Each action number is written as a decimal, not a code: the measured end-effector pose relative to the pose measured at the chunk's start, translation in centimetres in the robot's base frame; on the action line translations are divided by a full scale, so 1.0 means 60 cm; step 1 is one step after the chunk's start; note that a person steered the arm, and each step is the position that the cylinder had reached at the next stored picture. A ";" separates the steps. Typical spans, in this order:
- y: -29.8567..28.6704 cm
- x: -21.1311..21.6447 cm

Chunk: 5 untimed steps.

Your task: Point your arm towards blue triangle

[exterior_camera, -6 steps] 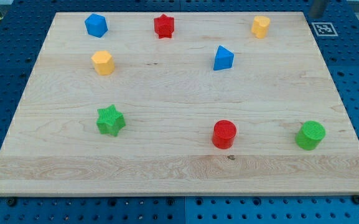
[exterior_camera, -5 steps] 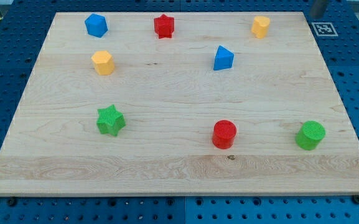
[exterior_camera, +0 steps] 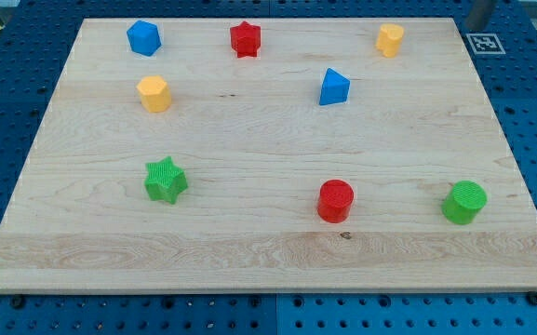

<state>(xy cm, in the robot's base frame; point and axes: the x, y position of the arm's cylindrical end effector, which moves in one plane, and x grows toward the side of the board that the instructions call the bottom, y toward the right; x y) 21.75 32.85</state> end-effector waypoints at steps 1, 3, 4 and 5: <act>0.002 -0.012; 0.028 -0.006; 0.027 -0.005; -0.015 -0.028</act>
<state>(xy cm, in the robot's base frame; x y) 20.05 31.93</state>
